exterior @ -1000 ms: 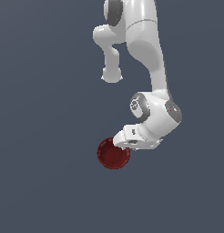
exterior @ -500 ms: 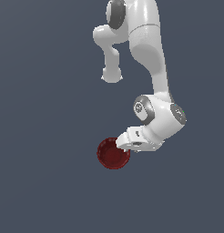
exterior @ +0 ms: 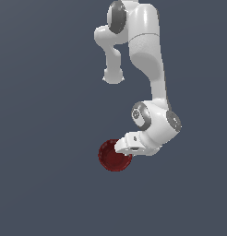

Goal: Pick up the object and move it to a goal position.

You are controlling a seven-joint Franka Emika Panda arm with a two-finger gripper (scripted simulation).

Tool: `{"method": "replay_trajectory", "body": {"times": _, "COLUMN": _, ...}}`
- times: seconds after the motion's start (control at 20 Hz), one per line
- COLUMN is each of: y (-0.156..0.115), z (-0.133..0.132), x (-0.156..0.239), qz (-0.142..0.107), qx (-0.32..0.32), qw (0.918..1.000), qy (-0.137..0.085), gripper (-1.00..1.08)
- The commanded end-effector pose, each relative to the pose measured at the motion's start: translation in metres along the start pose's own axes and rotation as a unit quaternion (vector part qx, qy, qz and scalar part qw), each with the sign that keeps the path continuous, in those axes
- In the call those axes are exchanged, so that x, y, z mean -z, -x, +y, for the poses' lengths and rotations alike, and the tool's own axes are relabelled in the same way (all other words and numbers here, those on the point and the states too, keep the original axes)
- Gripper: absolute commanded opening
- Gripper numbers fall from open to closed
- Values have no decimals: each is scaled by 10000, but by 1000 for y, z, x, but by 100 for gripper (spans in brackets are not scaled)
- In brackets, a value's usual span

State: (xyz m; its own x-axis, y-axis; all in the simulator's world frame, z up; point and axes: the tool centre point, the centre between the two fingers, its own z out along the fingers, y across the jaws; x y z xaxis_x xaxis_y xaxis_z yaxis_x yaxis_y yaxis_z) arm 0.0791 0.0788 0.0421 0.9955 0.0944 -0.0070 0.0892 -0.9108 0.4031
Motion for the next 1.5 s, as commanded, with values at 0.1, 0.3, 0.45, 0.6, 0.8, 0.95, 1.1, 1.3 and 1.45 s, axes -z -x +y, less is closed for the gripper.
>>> {"method": "replay_trajectory", "body": {"times": 0.1, "y": 0, "z": 0, "x": 0, "qz": 9, "qx": 0, "qw": 10000, "qy": -2, "gripper": -100}}
{"method": "replay_trajectory", "body": {"times": 0.3, "y": 0, "z": 0, "x": 0, "qz": 9, "qx": 0, "qw": 10000, "qy": -2, "gripper": -100}}
{"method": "replay_trajectory", "body": {"times": 0.45, "y": 0, "z": 0, "x": 0, "qz": 5, "qx": -3, "qw": 10000, "qy": 1, "gripper": -100}}
{"method": "replay_trajectory", "body": {"times": 0.6, "y": 1, "z": 3, "x": 3, "qz": 5, "qx": -3, "qw": 10000, "qy": 1, "gripper": -100}}
{"method": "replay_trajectory", "body": {"times": 0.8, "y": 3, "z": 11, "x": 11, "qz": 5, "qx": -3, "qw": 10000, "qy": 1, "gripper": -100}}
{"method": "replay_trajectory", "body": {"times": 0.95, "y": 6, "z": 22, "x": 22, "qz": 4, "qx": -3, "qw": 10000, "qy": -2, "gripper": -100}}
{"method": "replay_trajectory", "body": {"times": 1.1, "y": 10, "z": 36, "x": 36, "qz": 4, "qx": -3, "qw": 10000, "qy": -5, "gripper": -100}}
{"method": "replay_trajectory", "body": {"times": 1.3, "y": 18, "z": 61, "x": 61, "qz": 3, "qx": -3, "qw": 10000, "qy": -9, "gripper": -100}}
{"method": "replay_trajectory", "body": {"times": 1.45, "y": 25, "z": 85, "x": 85, "qz": 2, "qx": -3, "qw": 10000, "qy": -12, "gripper": -100}}
